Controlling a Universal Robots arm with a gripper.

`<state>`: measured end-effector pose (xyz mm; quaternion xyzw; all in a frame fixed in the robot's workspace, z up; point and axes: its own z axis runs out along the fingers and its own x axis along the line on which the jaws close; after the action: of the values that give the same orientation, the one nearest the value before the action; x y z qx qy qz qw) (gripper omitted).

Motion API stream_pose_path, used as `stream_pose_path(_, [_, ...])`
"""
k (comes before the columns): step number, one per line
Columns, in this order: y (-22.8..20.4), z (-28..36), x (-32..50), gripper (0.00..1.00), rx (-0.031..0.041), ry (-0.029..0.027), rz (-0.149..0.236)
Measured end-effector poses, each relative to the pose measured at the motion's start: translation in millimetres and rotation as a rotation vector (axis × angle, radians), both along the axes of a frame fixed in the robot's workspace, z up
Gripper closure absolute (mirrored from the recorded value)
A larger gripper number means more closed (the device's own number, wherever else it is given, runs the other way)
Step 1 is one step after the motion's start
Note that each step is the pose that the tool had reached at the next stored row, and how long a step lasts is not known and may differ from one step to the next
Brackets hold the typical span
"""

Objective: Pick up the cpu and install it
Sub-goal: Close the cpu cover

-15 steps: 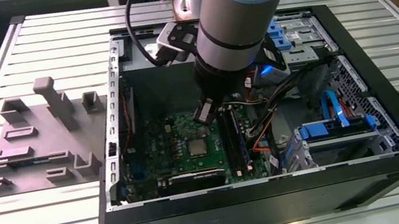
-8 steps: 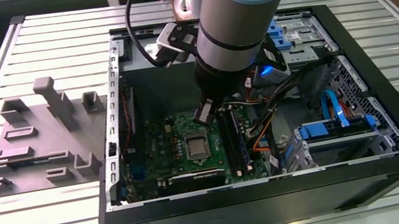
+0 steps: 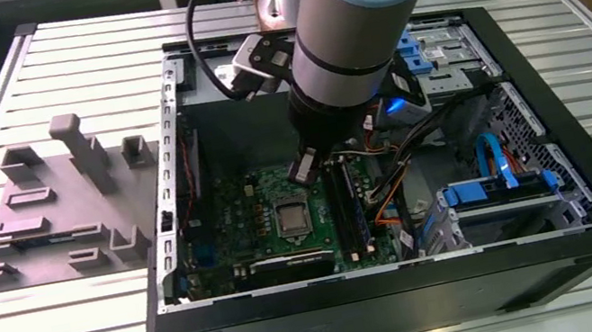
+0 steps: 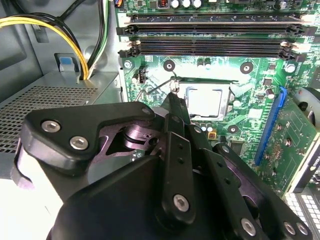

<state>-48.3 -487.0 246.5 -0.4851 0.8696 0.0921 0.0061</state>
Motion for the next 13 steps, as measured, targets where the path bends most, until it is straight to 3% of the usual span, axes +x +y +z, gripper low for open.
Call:
stream_pose_path(1, [-0.1, -0.1, 0.0, 0.9, -0.0035, -0.0001, 0.0])
stream_pose_path(5, [-0.2, 0.0, -0.4, 0.9, -0.0468, 0.0, 0.0])
stream_pose_path(6, [-0.2, -0.1, -1.0, 0.9, -0.0509, -0.0002, 0.0])
stream_pose_path(13, [-0.2, -0.2, -15.3, 0.9, -0.0512, -0.0037, 0.0])
